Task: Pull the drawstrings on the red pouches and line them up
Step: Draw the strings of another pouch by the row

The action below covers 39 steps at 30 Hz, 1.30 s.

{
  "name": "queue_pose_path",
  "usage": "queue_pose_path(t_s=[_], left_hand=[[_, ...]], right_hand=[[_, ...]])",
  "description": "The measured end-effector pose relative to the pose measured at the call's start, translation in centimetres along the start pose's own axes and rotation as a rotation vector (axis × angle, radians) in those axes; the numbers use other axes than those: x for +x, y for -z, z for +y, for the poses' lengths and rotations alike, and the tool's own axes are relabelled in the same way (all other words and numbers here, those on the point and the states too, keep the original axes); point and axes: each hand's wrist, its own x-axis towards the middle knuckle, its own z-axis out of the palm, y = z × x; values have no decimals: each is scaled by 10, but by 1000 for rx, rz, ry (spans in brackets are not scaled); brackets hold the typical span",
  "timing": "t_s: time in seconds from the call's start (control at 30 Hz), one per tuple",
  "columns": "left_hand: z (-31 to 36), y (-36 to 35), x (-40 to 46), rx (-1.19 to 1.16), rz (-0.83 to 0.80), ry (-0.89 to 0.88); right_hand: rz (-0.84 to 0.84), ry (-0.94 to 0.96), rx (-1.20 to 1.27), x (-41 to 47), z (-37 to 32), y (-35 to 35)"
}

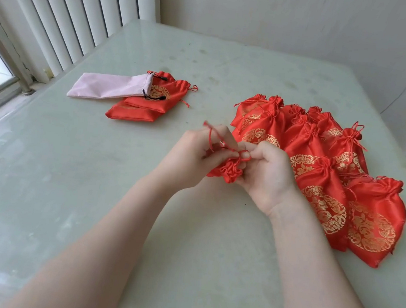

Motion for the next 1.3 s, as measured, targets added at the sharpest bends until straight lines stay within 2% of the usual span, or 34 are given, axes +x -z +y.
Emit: queue_pose_path(t_s=[0.07, 0.2, 0.33, 0.47, 0.57, 0.73, 0.8, 0.9, 1.0, 1.1, 1.2, 1.3], left_hand=[[1, 0, 0, -13, -35, -37], [1, 0, 0, 3, -48, -40], [-1, 5, 0, -37, -20, 86], [1, 3, -2, -161, -24, 207], [11, -4, -3, -307, -62, 268], [18, -5, 2, -690, 183, 521], [16, -7, 3, -752, 189, 586], [22, -12, 3, -782, 175, 673], [25, -4, 6, -862, 265, 691], [28, 5, 8, -915, 262, 665], [31, 6, 8, -851, 258, 599], [30, 6, 7, -791, 301, 524]], right_hand=[[-3, -73, 149, 1, 0, 2], [42, -120, 190, 2, -1, 2], [25, -30, 154, 1, -7, 14], [16, 85, 345, 0, -14, 22], [-11, 64, 506, 1, -9, 10], [27, 43, 735, 2, -11, 7], [132, -5, 634, 3, -13, 10], [257, 85, 251, 2, -12, 9], [216, 181, -177, -1, -3, -2], [64, 300, -462, -1, 3, -8], [-60, 346, -633, -1, 5, -8], [38, 366, -687, 0, 7, -7]])
